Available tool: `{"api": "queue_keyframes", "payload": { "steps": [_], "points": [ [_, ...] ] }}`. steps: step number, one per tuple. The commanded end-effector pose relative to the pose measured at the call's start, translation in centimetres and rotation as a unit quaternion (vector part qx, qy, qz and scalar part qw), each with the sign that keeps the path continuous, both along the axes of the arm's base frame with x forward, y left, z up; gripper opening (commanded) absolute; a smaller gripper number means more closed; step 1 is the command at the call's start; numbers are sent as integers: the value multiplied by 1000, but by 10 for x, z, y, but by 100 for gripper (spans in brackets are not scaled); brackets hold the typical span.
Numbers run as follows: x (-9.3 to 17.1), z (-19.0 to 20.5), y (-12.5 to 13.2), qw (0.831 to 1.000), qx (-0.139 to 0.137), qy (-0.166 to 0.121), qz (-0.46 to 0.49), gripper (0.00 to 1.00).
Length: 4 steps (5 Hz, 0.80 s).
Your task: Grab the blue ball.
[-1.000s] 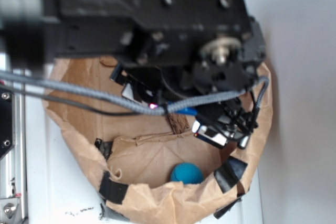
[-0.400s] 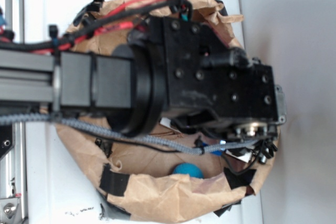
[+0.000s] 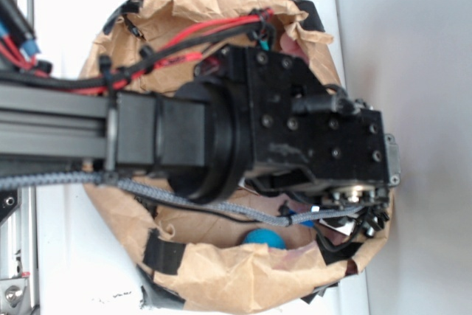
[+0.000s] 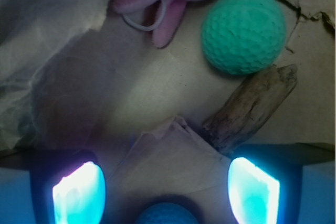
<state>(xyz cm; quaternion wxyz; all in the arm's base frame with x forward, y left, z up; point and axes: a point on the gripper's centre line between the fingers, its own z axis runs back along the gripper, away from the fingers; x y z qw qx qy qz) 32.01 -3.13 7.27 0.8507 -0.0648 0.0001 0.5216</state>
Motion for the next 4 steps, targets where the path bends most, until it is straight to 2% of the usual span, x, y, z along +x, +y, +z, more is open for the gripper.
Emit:
{"api": "queue_keyframes", "payload": {
  "steps": [1, 2, 3, 4],
  "points": [
    [11, 27, 34, 999, -30, -13, -27, 100],
    [13, 34, 48, 998, -42, -8, -41, 100],
    [9, 39, 56, 998, -33, -30, -53, 100],
    [9, 39, 56, 998, -33, -30, -53, 100]
  ]
}}
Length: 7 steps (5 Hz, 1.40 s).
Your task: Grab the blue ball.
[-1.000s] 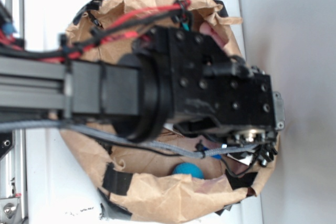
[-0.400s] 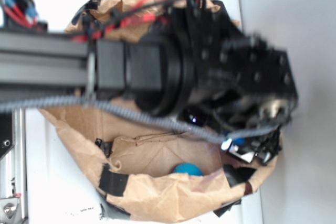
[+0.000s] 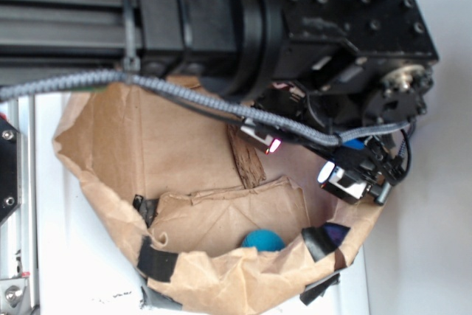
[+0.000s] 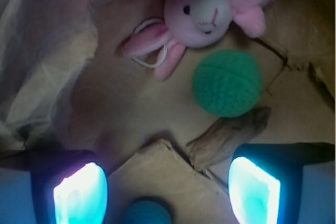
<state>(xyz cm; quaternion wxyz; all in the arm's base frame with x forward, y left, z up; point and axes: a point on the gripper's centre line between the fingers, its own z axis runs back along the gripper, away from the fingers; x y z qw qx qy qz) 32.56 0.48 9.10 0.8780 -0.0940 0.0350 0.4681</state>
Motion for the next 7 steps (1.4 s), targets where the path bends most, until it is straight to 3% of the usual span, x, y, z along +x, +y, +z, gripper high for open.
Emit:
{"api": "queue_keyframes", "payload": {
  "steps": [1, 3, 4, 6, 7],
  "points": [
    [3, 20, 20, 999, 6, -41, 10, 100],
    [3, 20, 20, 999, 6, -41, 10, 100],
    [-11, 26, 27, 998, 0, -47, 34, 100],
    [-47, 39, 47, 995, -28, -17, 92, 100],
    [-48, 16, 45, 994, -25, 7, 108, 100]
  ]
}}
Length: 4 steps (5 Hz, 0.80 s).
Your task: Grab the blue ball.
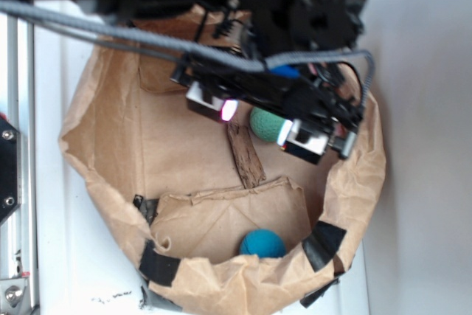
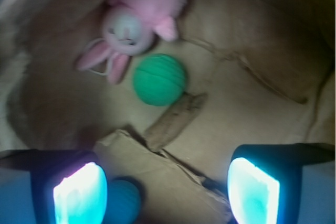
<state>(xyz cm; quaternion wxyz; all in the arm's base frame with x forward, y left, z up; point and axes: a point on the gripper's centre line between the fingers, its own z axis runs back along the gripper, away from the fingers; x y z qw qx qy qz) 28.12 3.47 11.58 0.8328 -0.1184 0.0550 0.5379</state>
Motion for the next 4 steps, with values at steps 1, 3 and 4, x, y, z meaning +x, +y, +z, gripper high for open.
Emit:
{"api": "queue_keyframes", "payload": {
  "steps": [1, 3, 4],
  "points": [
    [-11, -32, 9, 999, -1, -22, 24, 100],
    [-16, -55, -16, 999, -21, -23, 40, 100],
    [-10, -54, -35, 998, -25, -12, 49, 100]
  ]
}}
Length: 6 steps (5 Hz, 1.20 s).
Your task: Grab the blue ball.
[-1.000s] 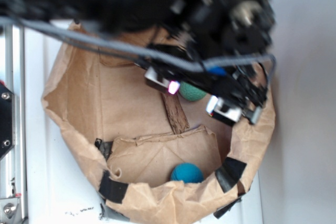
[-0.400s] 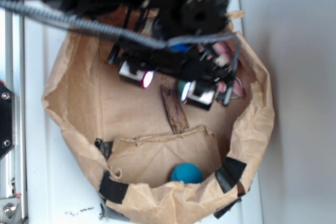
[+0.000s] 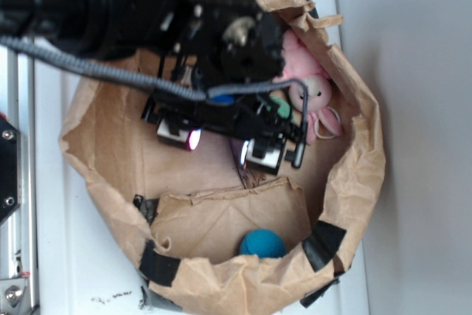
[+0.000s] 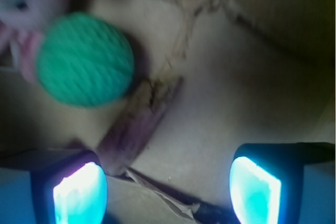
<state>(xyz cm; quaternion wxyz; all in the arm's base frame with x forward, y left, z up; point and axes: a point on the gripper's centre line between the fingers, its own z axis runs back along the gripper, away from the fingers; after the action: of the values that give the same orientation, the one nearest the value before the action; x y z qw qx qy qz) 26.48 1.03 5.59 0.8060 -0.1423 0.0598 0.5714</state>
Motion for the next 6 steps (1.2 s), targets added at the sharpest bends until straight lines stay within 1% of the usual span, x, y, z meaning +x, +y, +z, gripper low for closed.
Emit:
{"api": "queue_keyframes", "payload": {
  "steps": [1, 2, 3, 4, 5, 6],
  "points": [
    [15, 16, -30, 1000, -7, 17, 17, 100],
    [22, 18, -43, 999, -8, 23, 29, 100],
    [26, 5, -65, 998, 6, 38, 39, 100],
    [18, -11, -76, 997, 20, 65, 40, 100],
    [3, -26, -81, 996, 12, 87, 31, 100],
    [1, -33, -81, 997, 3, 68, 31, 100]
  ]
}}
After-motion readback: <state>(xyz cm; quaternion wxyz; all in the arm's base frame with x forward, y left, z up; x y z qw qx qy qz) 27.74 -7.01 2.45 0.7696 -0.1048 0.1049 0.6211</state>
